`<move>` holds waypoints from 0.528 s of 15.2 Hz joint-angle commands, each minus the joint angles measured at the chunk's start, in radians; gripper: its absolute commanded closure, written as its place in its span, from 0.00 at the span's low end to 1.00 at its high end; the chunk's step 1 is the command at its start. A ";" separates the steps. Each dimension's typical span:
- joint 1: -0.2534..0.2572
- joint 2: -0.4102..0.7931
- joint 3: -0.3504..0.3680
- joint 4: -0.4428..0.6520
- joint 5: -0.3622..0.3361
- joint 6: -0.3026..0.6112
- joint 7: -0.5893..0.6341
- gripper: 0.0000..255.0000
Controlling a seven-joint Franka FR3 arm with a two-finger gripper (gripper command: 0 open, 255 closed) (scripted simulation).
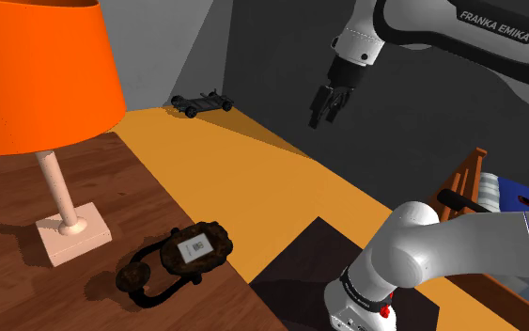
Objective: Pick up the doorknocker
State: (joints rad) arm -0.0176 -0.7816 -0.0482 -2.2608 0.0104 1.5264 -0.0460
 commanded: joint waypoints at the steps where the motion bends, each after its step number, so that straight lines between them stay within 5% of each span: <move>1: 0.000 0.000 0.000 0.000 0.000 0.000 0.000 0.00; 8: 0.048 0.025 0.145 -0.086 0.086 0.106 0.144 0.00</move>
State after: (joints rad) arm 0.0242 -0.7650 0.0789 -2.3366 0.0861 1.6141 0.0802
